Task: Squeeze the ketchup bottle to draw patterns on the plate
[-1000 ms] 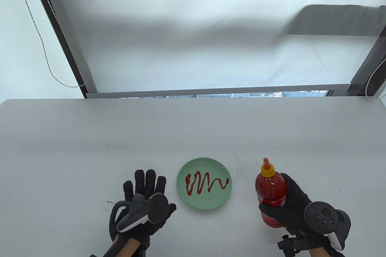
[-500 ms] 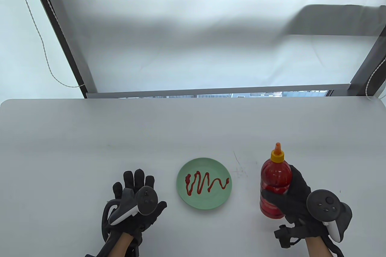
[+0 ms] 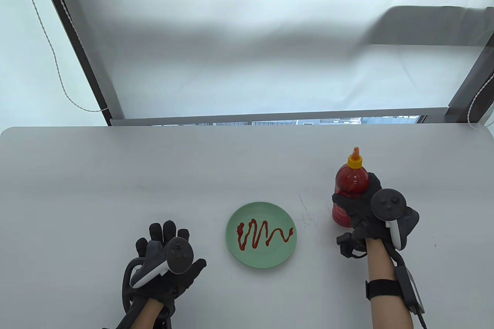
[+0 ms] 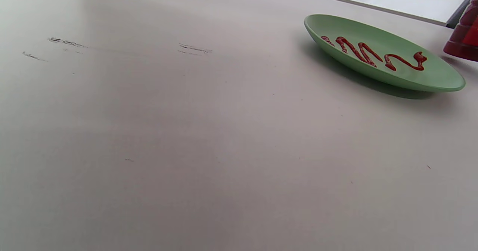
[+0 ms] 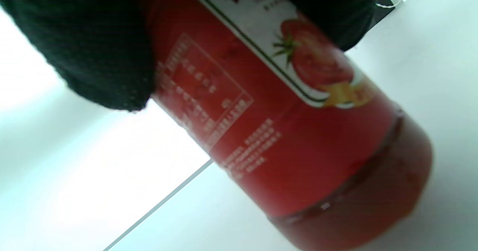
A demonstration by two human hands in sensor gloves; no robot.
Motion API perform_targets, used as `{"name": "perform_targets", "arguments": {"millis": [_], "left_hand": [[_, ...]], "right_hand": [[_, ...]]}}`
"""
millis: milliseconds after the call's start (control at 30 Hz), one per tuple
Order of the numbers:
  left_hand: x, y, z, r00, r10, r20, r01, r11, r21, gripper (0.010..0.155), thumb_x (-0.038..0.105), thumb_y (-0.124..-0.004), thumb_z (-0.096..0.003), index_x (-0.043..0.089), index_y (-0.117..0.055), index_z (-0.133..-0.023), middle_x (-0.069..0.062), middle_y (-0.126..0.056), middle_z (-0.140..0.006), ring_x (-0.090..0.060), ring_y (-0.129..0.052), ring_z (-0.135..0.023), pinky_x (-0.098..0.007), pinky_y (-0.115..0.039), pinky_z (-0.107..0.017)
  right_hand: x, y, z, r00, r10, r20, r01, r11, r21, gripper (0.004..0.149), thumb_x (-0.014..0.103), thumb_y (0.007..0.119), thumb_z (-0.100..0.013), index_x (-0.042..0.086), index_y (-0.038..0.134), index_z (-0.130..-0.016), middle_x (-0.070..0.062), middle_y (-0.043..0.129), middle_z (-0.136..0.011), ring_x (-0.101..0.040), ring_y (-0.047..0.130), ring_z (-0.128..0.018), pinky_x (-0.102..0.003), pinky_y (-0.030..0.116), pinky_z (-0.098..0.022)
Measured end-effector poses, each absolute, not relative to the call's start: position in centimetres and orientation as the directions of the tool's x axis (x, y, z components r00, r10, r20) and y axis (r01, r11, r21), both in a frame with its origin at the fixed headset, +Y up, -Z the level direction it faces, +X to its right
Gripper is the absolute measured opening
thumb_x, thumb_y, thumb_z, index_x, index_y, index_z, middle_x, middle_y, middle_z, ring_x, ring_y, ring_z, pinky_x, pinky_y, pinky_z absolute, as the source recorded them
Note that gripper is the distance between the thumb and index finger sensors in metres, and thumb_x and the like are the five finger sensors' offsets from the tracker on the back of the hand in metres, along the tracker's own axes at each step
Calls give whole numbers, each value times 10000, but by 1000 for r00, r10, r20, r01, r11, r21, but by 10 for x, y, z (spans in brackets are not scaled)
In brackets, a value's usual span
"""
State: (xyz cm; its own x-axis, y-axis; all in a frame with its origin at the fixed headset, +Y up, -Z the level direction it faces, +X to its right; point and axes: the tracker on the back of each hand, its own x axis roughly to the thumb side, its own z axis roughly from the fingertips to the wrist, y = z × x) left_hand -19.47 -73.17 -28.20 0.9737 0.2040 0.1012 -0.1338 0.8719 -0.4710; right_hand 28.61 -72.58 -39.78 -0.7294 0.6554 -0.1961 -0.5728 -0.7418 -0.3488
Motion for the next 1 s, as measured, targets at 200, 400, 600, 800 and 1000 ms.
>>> {"name": "perform_targets", "arguments": {"millis": [200,400,600,800,1000], "left_hand": [[-194,-732,-283,973,204,112,-128,871,-474,875,610,-451,-579,101,4,-1127,-268,202,-1108,-498,245,-909,-758,67,-552],[-195,-734,-283,973,211,99,-138,865,-482,872,605,-452,-582,96,-1,-1128,-272,196,-1109,-500,241,-909,-758,65,-550],[-197,-733,-282,971,219,94,-152,875,-460,869,602,-453,-583,94,-9,-1129,-275,188,-1112,-502,231,-917,-759,57,-556],[-201,-734,-283,973,223,66,-174,886,-430,867,588,-459,-586,81,-3,-1122,-277,193,-1105,-505,218,-925,-759,46,-567],[-204,-733,-280,971,230,61,-189,901,-390,864,577,-463,-590,73,1,-1116,-280,188,-1107,-509,206,-933,-760,38,-572]], "right_hand": [[292,-732,-395,-785,595,-169,-528,-787,-318,1062,598,1013,-458,102,407,-1175,-236,645,-1145,-418,828,-1013,-580,763,-723],[301,-734,-383,-795,573,-200,-512,-810,-285,1064,658,943,-480,99,379,-1189,-232,654,-1150,-411,823,-1007,-612,711,-736],[298,-721,-366,-862,445,-242,-404,-893,-199,1031,711,790,-550,30,385,-1209,-304,648,-1150,-493,790,-1003,-674,646,-739],[279,-689,-322,-898,391,-202,-353,-914,-199,964,706,738,-591,19,447,-1201,-333,662,-1138,-520,789,-984,-680,647,-728],[264,-665,-261,-911,410,45,-409,-884,-226,846,673,727,-611,92,535,-1195,-308,661,-1171,-522,743,-1030,-686,620,-748]]}}
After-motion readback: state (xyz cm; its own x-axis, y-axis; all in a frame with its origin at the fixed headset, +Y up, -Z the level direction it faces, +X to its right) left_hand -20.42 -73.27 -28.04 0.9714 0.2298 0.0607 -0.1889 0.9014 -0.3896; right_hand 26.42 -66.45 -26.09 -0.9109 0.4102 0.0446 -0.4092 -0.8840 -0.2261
